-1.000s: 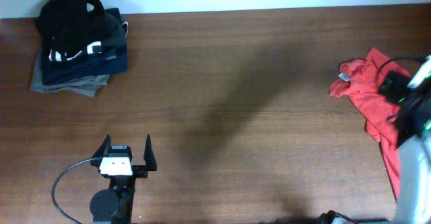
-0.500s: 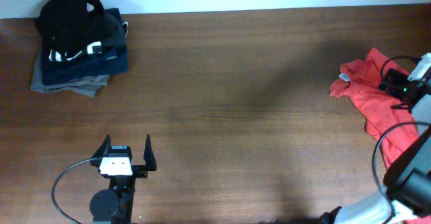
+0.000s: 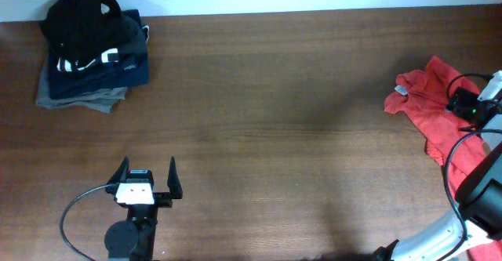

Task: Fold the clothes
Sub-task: 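Reach the right gripper to the orange shirt and grasp its edge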

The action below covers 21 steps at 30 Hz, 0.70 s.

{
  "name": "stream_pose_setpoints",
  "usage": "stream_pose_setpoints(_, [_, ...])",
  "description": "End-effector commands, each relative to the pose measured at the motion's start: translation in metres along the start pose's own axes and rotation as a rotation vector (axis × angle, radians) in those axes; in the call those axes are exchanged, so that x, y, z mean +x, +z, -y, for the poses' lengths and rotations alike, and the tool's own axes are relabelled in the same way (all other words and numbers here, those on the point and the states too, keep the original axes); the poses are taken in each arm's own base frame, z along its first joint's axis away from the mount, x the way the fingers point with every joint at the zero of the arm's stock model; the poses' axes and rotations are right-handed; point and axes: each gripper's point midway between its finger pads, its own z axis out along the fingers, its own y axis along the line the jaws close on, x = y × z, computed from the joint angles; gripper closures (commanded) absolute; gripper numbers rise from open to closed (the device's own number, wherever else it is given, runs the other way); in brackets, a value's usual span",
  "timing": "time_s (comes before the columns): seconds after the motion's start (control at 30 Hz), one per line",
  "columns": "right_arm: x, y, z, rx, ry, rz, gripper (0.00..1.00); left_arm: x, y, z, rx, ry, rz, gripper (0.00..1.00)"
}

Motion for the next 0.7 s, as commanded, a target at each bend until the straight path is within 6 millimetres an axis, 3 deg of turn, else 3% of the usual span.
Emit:
stream_pose_setpoints(0.0, [-0.016, 0.001, 0.002, 0.004, 0.006, 0.049, 0.01, 0.001, 0.000, -0.002, -0.009, -0.003, -0.003, 0.01])
stream_pose_setpoints(0.23, [-0.017, 0.012, 0.003, 0.005, 0.060, 0.077, 0.04, 0.001, 0.000, -0.002, -0.009, -0.003, -0.003, 0.01])
stream_pose_setpoints(0.43, [-0.006, 0.034, 0.001, -0.015, 0.105, 0.079, 0.04, 0.001, 0.000, -0.002, -0.009, -0.003, -0.003, 0.01])
stream_pose_setpoints(0.67, [0.001, 0.043, 0.001, -0.018, 0.142, 0.073, 0.08, 0.001, 0.000, -0.002, -0.009, -0.003, -0.003, 0.01])
